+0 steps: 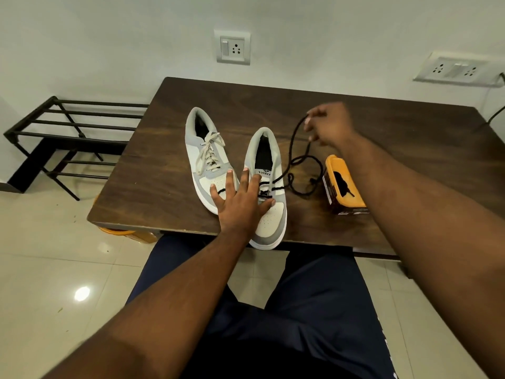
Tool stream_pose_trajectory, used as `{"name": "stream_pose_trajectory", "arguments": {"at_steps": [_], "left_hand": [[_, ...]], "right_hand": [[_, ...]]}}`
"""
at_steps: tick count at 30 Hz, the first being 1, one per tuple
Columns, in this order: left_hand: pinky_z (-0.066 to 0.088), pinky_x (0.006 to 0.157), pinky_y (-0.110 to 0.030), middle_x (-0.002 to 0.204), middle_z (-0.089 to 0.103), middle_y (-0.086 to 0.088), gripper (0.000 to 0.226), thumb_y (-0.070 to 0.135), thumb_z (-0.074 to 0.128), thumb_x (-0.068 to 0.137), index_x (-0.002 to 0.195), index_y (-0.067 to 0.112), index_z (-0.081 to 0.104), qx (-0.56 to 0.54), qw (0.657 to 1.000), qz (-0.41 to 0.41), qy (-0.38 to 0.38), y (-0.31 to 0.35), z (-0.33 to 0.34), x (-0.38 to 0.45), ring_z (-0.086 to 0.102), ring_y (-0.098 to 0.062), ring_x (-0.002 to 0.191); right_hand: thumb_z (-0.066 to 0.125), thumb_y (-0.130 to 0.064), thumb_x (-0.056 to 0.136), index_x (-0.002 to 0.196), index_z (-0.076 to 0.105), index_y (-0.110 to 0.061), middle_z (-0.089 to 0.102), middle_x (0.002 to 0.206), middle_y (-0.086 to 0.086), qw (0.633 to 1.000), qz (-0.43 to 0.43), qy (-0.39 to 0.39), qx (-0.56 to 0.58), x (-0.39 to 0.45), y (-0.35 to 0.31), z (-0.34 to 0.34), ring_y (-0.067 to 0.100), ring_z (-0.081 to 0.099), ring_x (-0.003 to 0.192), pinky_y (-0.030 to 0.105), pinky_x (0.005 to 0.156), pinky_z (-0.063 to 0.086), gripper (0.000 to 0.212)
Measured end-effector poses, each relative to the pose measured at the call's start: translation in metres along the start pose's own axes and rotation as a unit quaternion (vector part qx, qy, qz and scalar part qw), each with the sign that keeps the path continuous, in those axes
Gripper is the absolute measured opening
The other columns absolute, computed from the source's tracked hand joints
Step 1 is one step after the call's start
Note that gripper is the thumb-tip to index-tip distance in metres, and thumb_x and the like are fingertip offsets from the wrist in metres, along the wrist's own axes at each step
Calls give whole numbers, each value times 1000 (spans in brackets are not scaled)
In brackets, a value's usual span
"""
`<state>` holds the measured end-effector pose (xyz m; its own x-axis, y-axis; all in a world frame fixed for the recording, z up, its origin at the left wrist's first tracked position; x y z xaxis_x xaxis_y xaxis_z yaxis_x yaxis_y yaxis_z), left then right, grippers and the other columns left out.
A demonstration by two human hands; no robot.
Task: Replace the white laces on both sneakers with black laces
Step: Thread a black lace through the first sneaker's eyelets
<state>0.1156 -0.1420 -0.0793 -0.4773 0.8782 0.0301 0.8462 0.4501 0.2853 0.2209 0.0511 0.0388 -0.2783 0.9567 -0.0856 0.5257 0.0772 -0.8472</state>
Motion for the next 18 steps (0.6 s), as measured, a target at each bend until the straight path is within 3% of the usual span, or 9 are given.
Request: {"name": "stream_pose_trajectory", "arguments": {"at_steps": [2,3,5,8,11,15,18], "left_hand": [[0,112,-64,164,13,7,67,68,42,91,147,37,23,3,1000,-1,-2,0,0,1,-1,-28,151],[0,112,-64,164,12,7,68,68,41,91,148,37,22,5,1000,-1,-3,0,0,1,-1,-27,152],[1,112,-64,164,10,8,68,68,39,92,149,37,20,8,1000,-1,-5,0,1,0,-3,-27,151],[2,112,-64,164,10,8,67,68,39,92,148,37,22,8,1000,-1,-3,0,3,0,-2,-28,152],[4,112,-64,164,11,7,65,68,39,92,147,37,24,15,1000,1,-3,0,4,2,-1,-28,151],[3,112,-64,164,11,8,64,68,40,92,146,37,24,11,1000,-1,-3,-1,5,1,-1,-28,151],[2,112,-64,164,9,8,66,69,39,91,147,36,24,3,1000,-3,-7,0,4,1,-2,-28,151]], "right_hand": [[61,-12,93,136,49,-13,68,101,9,996,55,-57,52,-15,14,15,12,59,55,21,42,47,45],[63,-16,93,143,40,-16,66,103,7,994,68,-58,64,-22,23,21,16,62,63,27,49,51,55],[65,-21,92,136,46,-20,61,94,0,998,53,-18,40,-40,42,34,21,63,75,37,65,55,48],[68,-18,88,100,61,-20,57,77,-4,999,-32,-7,-8,-66,68,57,18,59,74,42,75,54,14],[64,-15,88,107,68,-15,65,92,3,982,-124,-76,-123,-82,83,75,18,61,87,39,82,53,20],[59,-23,91,101,71,-19,63,97,0,947,-192,-75,-247,-79,68,68,17,59,90,35,77,50,16],[56,-26,93,106,69,-23,66,106,-1,875,-237,-130,-401,-55,37,47,21,60,99,37,80,50,19]]}}
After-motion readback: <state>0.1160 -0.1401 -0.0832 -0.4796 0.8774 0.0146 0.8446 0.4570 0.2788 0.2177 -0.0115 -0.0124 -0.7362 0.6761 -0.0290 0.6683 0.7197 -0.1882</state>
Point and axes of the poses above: each hand's wrist, its own x-axis towards the middle knuckle, its own z-axis out of the palm, y = z × x, the point moved 2 cm from there along x, towards the middle knuckle
